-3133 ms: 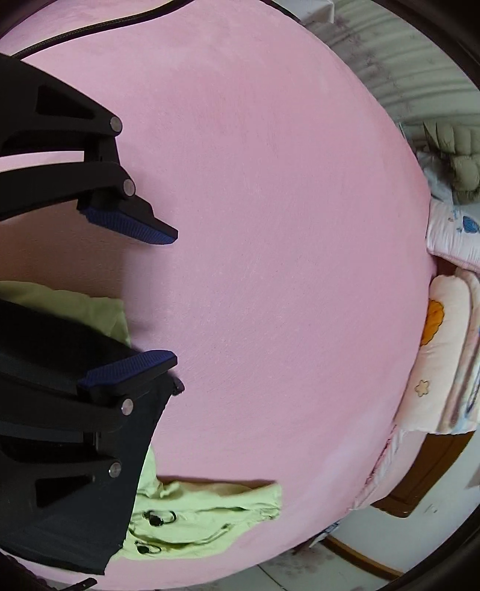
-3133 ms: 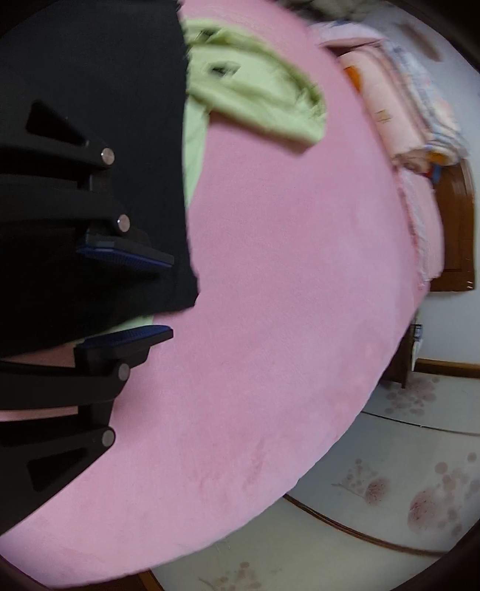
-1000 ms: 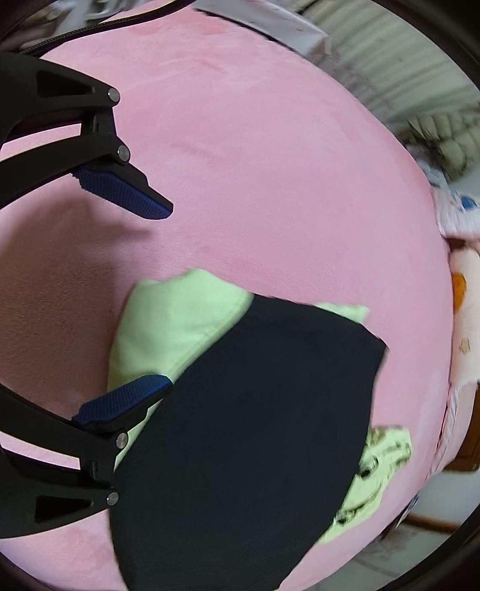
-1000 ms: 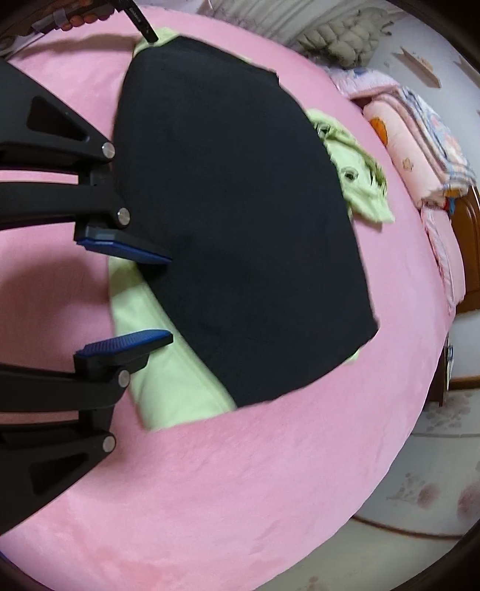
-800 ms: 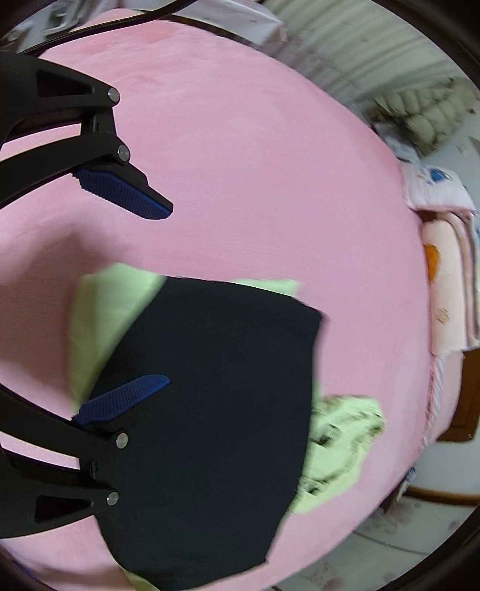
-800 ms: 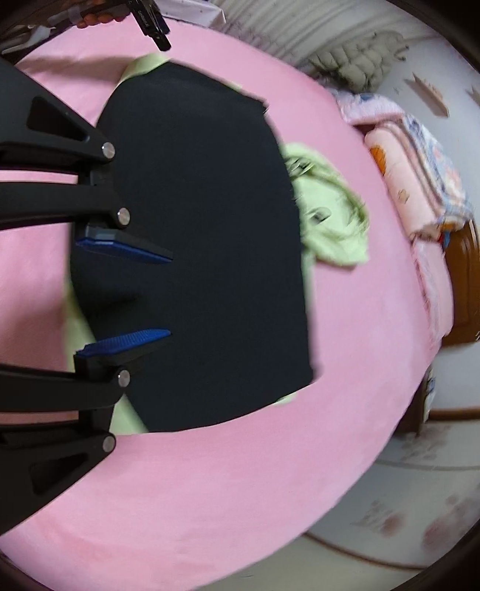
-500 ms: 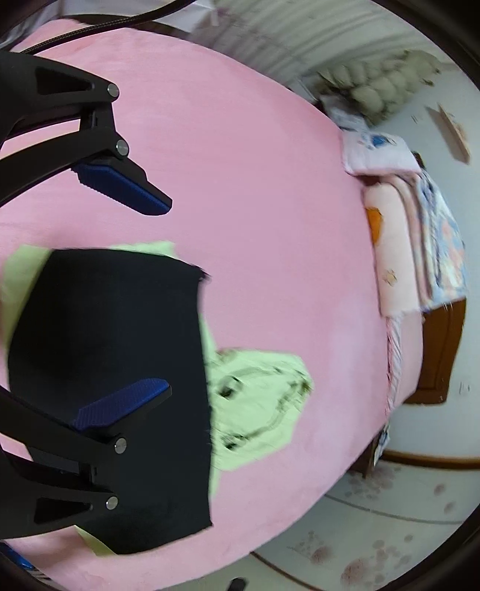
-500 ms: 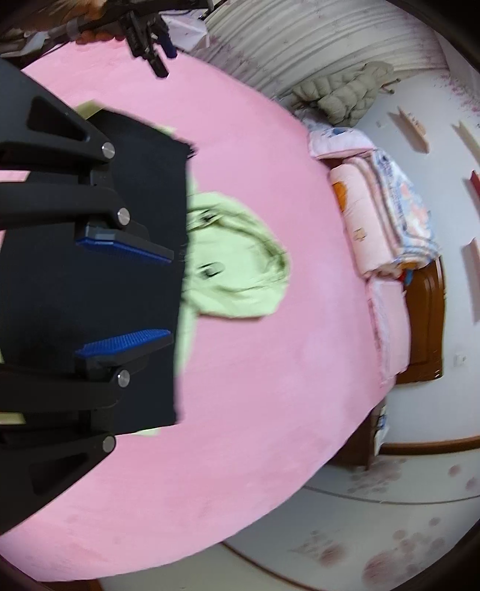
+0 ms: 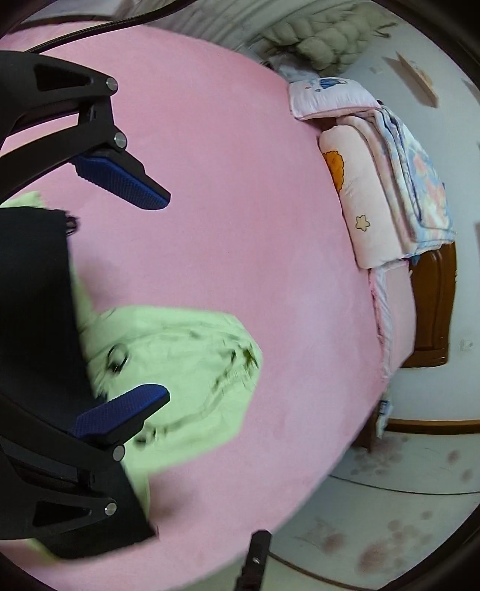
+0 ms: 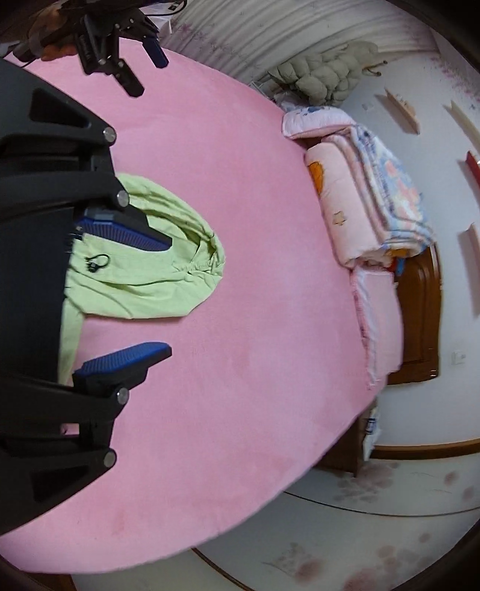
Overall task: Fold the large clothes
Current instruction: 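Grasp the green hood with both tools and lift it over the folded bundle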
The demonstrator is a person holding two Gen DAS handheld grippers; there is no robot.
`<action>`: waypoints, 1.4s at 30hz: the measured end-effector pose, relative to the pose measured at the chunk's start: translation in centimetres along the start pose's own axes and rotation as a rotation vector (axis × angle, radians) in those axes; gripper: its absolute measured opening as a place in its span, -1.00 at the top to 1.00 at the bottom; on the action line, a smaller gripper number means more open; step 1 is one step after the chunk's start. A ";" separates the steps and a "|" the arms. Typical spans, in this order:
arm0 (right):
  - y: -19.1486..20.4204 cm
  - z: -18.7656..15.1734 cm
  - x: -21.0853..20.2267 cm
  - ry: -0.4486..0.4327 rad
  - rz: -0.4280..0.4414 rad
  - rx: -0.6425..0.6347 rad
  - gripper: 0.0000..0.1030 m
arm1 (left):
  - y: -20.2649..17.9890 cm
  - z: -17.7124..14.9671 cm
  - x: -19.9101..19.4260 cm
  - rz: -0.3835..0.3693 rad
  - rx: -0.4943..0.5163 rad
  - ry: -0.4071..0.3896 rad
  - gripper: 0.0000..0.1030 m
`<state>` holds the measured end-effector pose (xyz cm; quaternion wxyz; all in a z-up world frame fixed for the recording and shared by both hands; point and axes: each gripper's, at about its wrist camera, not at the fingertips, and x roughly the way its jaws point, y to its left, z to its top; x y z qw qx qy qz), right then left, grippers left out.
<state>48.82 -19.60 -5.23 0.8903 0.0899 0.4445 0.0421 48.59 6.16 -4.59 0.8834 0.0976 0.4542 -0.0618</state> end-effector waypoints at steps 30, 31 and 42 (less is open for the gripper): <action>0.7 -5.1 6.0 -0.121 0.146 -0.015 0.97 | -0.1 -4.8 7.7 -0.240 -0.281 -0.056 0.84; 1.0 -6.3 2.9 -0.186 0.167 -0.056 0.97 | 0.3 -5.7 6.2 -0.271 -0.284 -0.093 0.83; -0.2 -25.0 -6.7 -0.091 0.067 -0.233 0.53 | 4.2 -23.9 -1.0 -0.311 -0.244 0.017 0.18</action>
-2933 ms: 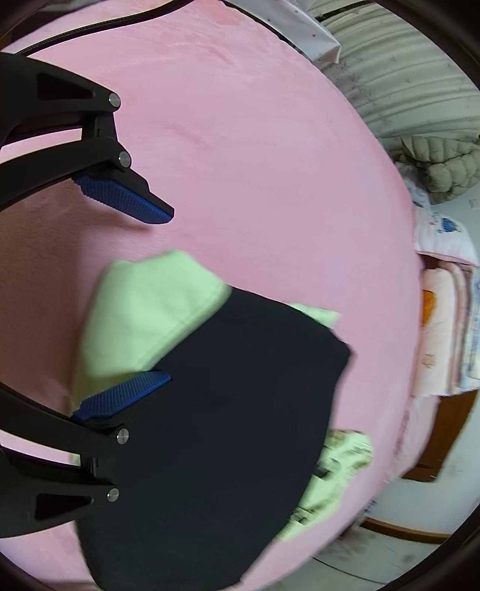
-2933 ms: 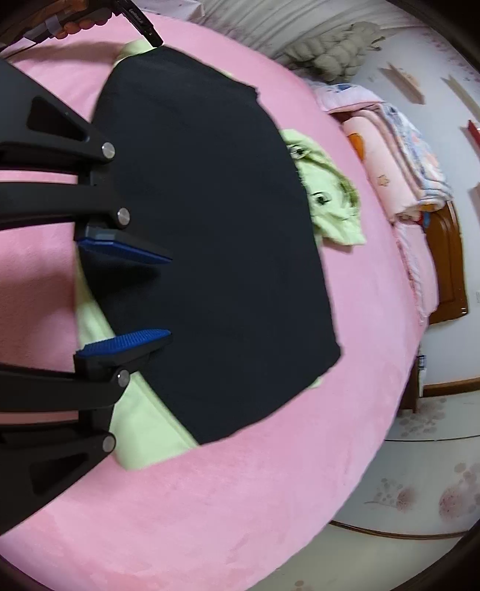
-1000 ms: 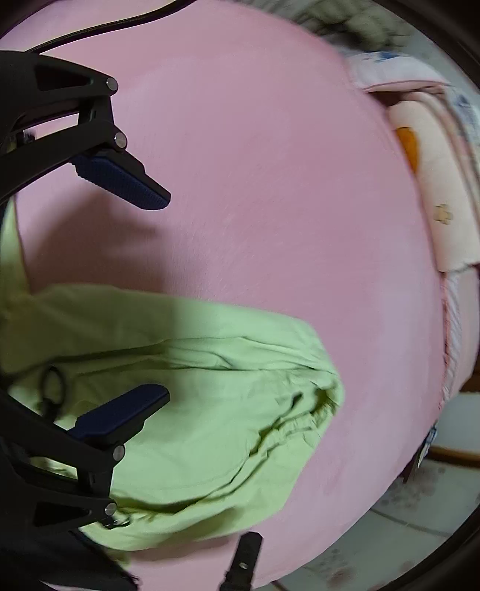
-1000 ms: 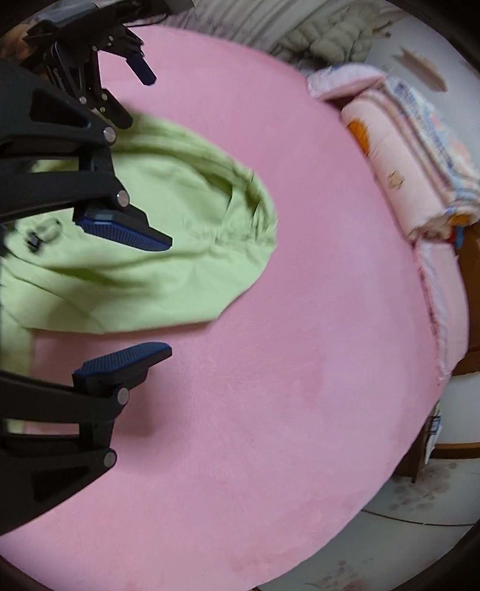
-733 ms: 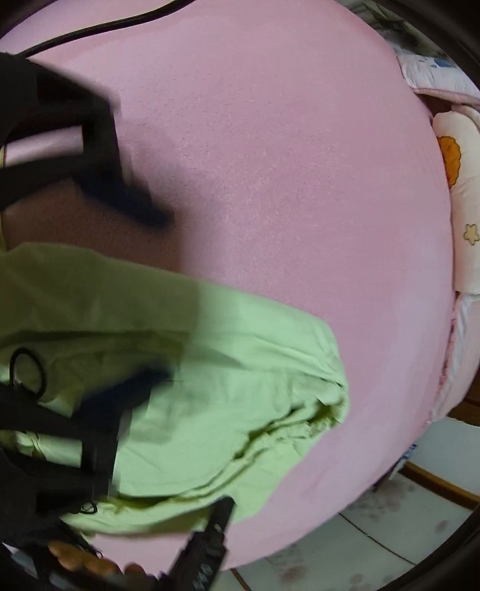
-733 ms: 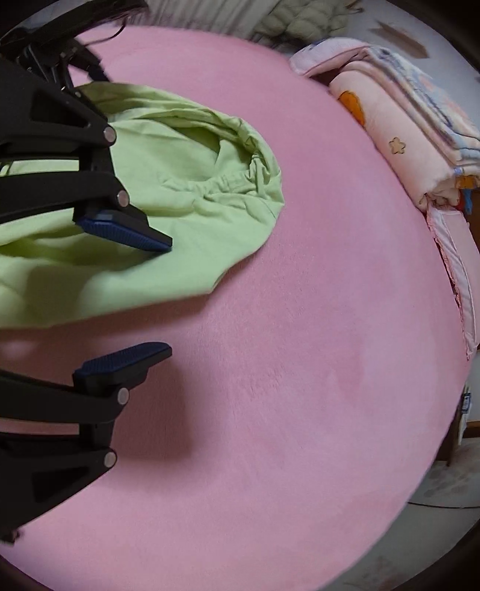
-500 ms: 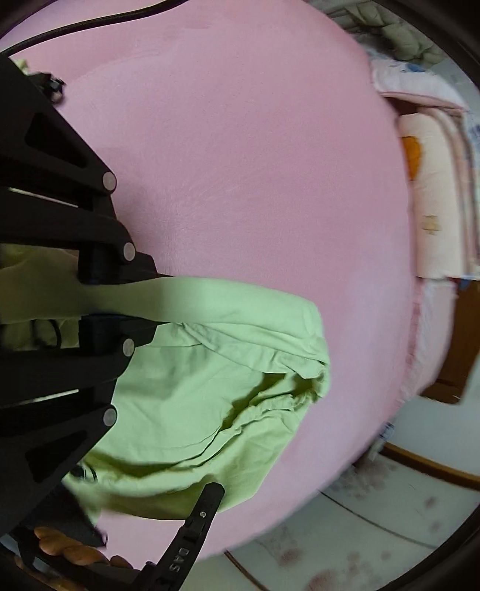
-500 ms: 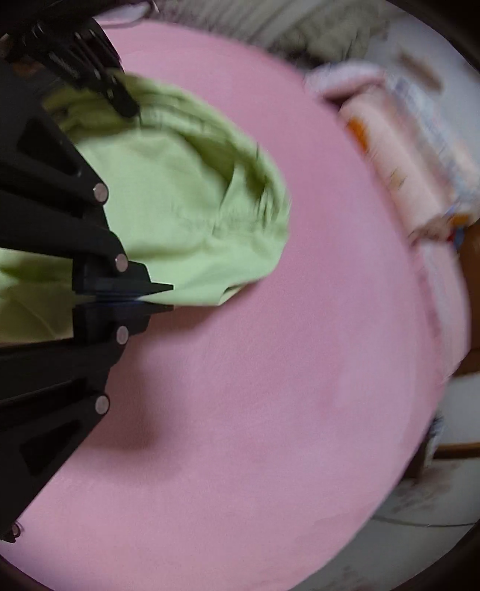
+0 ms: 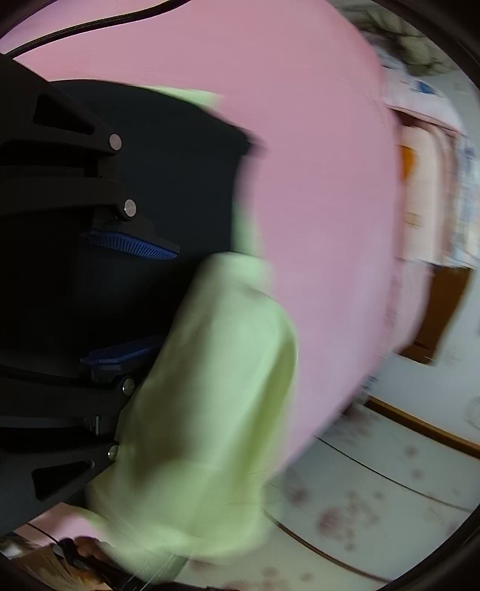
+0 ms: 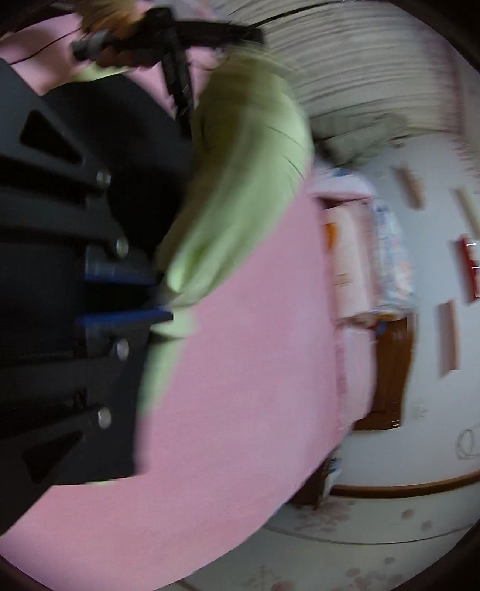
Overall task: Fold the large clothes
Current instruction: 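Grasp the green hood with both tools and lift it over the folded bundle, then lay the green hood flat on the black bundle and open both tools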
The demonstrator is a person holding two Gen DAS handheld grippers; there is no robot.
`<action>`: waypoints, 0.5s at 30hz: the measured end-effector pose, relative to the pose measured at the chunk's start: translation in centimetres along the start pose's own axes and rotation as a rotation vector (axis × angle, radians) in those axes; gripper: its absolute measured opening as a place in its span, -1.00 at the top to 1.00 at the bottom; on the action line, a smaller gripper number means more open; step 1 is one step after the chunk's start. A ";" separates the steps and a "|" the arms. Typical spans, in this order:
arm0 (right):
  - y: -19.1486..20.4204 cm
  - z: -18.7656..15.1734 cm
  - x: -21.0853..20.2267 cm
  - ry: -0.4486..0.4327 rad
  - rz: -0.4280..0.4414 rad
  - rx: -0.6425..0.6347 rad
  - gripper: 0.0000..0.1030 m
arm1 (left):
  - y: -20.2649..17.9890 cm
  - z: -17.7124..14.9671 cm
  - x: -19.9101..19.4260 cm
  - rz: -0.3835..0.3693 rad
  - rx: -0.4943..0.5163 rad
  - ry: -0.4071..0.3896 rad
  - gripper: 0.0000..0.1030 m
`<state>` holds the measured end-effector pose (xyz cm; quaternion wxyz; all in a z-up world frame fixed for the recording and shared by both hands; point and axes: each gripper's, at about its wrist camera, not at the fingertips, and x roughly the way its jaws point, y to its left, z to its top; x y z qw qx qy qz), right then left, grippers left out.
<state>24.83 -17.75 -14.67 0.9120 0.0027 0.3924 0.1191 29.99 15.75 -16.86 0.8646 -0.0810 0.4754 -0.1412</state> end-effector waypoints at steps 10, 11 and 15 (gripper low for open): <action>-1.4 -7.8 -1.8 0.215 0.033 0.235 0.53 | 1.6 -5.0 -2.8 0.043 -0.088 0.119 0.11; -1.2 -7.8 -2.2 0.218 0.036 0.239 0.53 | 0.9 -4.9 -3.3 0.043 -0.077 0.108 0.11; -0.3 -6.5 -3.8 0.190 0.035 0.219 0.53 | -3.0 -3.3 -5.2 0.054 -0.001 0.065 -0.05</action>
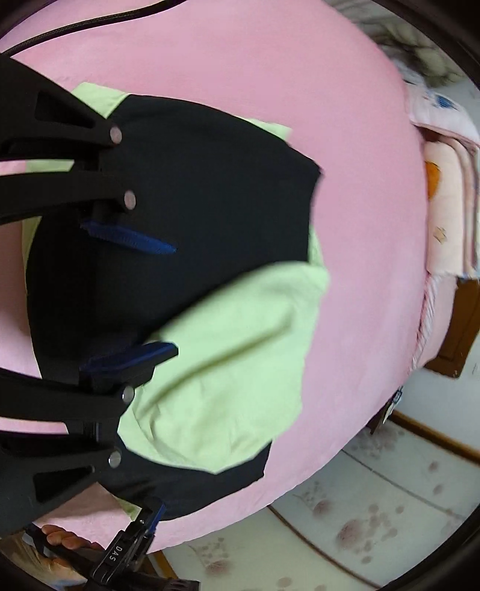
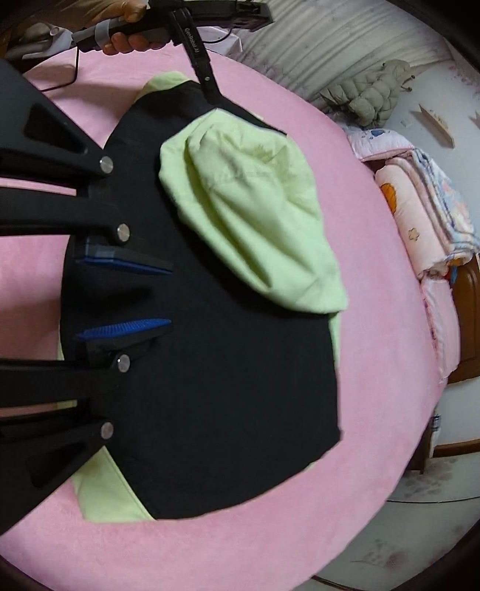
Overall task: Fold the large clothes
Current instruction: 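Lay the green hood flat on the black bundle and open both tools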
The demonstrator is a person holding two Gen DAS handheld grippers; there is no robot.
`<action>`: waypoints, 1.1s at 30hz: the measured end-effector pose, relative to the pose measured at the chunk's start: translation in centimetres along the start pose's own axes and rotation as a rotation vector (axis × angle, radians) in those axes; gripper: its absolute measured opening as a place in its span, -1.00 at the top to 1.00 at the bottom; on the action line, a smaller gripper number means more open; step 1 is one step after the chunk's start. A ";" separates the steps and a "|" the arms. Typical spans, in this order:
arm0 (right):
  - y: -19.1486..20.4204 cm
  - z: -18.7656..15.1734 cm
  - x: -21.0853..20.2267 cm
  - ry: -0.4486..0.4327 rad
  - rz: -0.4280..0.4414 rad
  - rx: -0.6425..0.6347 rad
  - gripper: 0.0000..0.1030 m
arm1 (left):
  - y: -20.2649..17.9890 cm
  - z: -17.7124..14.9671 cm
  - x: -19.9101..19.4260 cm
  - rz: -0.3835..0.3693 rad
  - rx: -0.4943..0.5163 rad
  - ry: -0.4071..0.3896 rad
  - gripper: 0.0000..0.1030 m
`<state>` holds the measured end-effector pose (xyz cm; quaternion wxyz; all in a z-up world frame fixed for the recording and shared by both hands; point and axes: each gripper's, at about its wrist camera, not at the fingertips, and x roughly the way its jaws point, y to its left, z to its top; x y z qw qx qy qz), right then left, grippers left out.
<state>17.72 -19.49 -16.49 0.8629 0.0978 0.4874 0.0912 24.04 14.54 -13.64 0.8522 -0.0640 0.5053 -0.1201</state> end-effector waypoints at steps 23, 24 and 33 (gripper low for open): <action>4.7 4.6 10.2 0.048 -0.027 0.007 0.54 | -6.8 -0.8 8.7 0.124 -0.065 -0.029 -0.17; 4.6 3.9 10.4 0.034 -0.023 0.001 0.54 | -6.9 -1.3 9.1 0.139 -0.047 -0.028 -0.17; 4.8 4.0 9.0 0.022 -0.017 0.035 0.52 | -8.7 -1.6 7.8 0.167 -0.016 -0.027 -0.38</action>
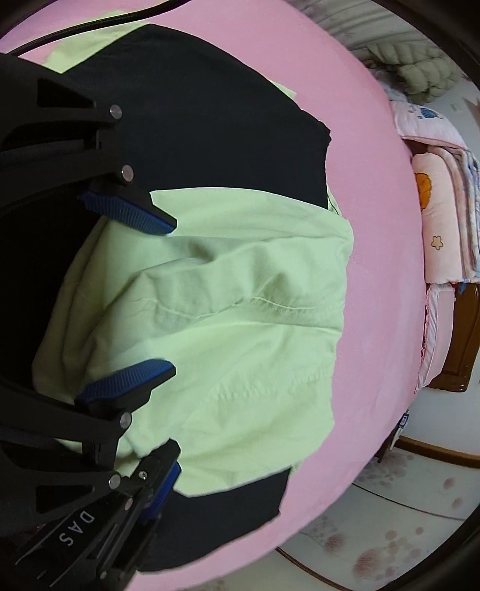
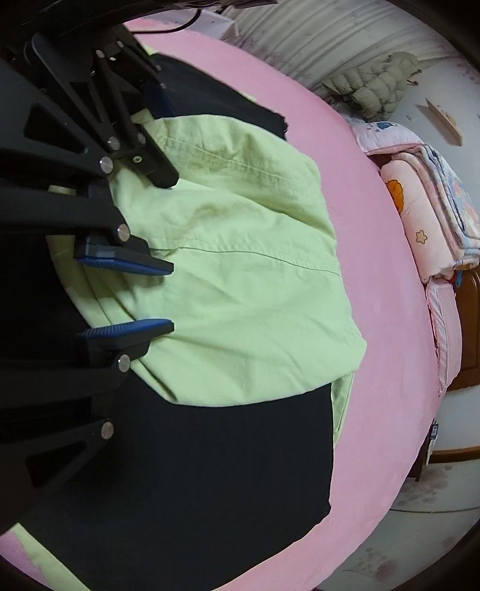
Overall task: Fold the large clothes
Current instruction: 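Lay the green hood flat on the black bundle and open both tools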
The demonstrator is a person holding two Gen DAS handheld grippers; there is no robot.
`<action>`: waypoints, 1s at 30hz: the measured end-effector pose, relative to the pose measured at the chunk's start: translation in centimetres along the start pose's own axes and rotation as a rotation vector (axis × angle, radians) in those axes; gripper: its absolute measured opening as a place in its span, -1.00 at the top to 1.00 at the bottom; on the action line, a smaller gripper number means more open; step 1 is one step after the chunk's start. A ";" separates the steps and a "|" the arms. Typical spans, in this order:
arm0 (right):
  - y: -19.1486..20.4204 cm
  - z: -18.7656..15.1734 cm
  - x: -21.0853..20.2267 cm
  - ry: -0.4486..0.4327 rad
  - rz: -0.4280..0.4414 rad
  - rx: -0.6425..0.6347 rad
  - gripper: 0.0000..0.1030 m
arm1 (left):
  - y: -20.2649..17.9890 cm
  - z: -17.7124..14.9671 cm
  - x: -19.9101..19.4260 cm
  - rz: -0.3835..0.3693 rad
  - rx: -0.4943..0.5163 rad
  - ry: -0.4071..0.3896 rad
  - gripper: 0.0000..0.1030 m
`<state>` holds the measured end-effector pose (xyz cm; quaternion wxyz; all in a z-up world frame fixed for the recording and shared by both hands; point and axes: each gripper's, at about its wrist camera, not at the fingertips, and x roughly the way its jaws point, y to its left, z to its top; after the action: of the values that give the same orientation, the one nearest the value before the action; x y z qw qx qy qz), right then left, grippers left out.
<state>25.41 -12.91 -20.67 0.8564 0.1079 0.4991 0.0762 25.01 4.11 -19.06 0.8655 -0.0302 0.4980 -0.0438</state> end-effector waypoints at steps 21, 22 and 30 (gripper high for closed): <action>3.9 -0.9 -15.2 -0.178 0.109 -0.029 0.52 | 0.0 0.1 -16.9 0.023 -0.046 -0.098 -0.50; 3.9 -1.0 -15.8 -0.184 0.113 -0.032 0.52 | 0.0 0.2 -17.7 0.020 -0.048 -0.108 -0.52; 5.7 -1.7 -21.7 -0.254 0.128 -0.089 0.52 | 0.5 -0.3 -24.4 -0.005 -0.074 -0.177 -0.73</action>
<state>13.15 -12.39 -1.86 0.9100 0.1102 0.3750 0.1381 12.56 7.16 1.75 0.9044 -0.0669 0.4208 -0.0246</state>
